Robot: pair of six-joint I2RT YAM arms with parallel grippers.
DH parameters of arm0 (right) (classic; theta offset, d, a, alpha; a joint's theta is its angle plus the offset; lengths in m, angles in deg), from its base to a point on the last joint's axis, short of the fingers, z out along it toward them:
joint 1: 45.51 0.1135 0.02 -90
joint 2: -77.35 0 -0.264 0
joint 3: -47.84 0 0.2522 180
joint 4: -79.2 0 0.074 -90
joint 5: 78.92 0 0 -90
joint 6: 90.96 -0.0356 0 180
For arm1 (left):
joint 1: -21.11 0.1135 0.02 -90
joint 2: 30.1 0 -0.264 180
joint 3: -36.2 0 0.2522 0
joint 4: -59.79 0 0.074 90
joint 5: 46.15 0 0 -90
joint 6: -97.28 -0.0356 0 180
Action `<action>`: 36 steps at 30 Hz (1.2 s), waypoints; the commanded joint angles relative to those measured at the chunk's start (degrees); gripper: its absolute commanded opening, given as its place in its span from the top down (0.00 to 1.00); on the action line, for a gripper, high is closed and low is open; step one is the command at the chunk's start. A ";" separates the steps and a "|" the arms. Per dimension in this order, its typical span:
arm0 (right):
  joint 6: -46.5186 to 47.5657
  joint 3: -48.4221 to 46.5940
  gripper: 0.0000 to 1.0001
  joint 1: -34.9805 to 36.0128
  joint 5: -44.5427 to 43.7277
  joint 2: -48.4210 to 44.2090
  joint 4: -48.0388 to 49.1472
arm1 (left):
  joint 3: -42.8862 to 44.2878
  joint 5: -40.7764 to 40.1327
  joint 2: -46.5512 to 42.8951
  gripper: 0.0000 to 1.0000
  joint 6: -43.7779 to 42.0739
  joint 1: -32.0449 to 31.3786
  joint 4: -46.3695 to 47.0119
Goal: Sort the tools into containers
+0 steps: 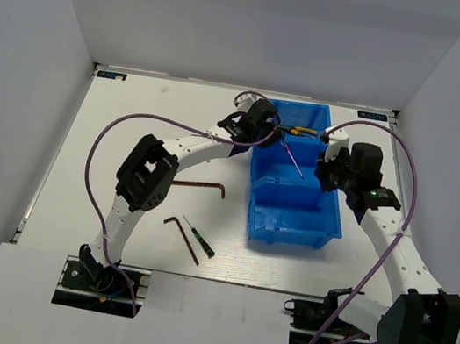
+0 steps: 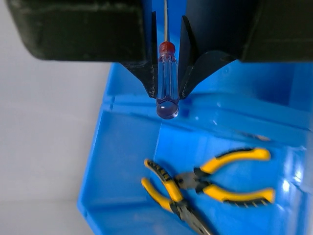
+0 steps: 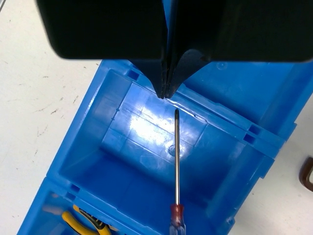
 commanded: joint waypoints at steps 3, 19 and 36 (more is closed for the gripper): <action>-1.24 -0.83 1.00 -0.51 2.70 0.26 2.08 | -0.50 0.26 -4.53 0.98 -2.48 -1.56 -0.89; 8.31 -6.18 0.77 -0.17 32.85 3.77 -6.66 | -1.46 -6.06 -13.47 0.50 -12.58 -3.15 -4.57; 11.79 -16.65 0.74 32.77 18.73 20.72 -21.22 | -51.70 -16.27 -71.04 0.35 -10.67 -2.89 -41.22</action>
